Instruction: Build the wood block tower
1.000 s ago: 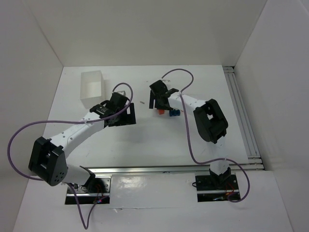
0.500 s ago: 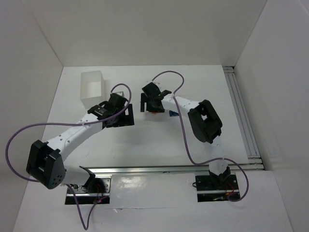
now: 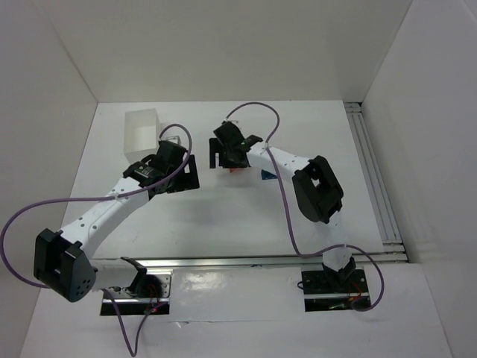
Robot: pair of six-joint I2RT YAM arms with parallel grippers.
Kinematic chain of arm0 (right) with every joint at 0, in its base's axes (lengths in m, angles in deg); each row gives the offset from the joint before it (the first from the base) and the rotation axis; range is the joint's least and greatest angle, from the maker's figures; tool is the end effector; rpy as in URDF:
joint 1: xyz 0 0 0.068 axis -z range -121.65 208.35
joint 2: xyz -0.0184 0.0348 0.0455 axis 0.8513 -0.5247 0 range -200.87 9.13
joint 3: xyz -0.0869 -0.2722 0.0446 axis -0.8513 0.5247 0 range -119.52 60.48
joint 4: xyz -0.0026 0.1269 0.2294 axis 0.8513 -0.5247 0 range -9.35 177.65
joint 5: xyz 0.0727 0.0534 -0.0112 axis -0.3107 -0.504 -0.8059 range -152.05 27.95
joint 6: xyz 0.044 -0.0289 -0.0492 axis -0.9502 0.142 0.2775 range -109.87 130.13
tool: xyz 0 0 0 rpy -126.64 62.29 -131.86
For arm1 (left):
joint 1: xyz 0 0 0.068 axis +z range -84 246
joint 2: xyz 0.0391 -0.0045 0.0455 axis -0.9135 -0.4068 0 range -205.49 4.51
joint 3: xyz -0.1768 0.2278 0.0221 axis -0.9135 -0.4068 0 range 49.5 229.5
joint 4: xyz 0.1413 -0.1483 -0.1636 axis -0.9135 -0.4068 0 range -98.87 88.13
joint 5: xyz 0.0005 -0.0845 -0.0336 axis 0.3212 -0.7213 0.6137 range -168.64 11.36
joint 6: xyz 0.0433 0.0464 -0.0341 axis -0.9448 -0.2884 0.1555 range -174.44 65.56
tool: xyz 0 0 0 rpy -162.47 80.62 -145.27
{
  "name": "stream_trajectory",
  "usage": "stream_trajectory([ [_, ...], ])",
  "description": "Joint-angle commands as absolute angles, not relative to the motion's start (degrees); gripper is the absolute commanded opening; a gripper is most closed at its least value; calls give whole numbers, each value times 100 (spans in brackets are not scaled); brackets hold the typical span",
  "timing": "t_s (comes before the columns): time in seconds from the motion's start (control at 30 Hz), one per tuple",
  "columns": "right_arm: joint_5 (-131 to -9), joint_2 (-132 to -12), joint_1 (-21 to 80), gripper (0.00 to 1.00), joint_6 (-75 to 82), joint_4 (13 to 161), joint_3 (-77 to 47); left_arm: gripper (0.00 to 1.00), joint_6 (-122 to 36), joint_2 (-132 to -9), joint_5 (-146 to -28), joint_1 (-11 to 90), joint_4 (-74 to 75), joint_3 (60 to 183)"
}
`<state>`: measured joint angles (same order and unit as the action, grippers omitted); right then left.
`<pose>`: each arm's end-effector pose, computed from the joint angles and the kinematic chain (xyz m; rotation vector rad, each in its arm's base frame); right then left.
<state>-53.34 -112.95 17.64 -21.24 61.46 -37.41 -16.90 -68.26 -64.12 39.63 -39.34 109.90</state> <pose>0.3869 0.3210 0.2031 -0.1337 2.4687 0.3716 0.2527 -0.1087 0.2871 -0.3466 2.3888 -0.2057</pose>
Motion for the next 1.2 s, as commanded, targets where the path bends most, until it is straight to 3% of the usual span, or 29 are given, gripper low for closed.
stream_trajectory([
  [0.0,-4775,-10400,1958,88,-1922,6024,-3559,100,-1788,-6721,-6326,4016,-3975,11217],
  [0.43,-4183,-9335,3742,88,-1957,5856,-1837,100,-1674,-6984,-6826,4069,-3686,11270],
  [0.73,-4253,-9625,4094,79,-2809,5996,-1547,99,-1463,-7617,-7135,3849,-3457,11393],
  [1.17,-4509,-9958,4165,79,-3355,6339,-1414,99,-1357,-7503,-7188,3849,-3342,11094],
])
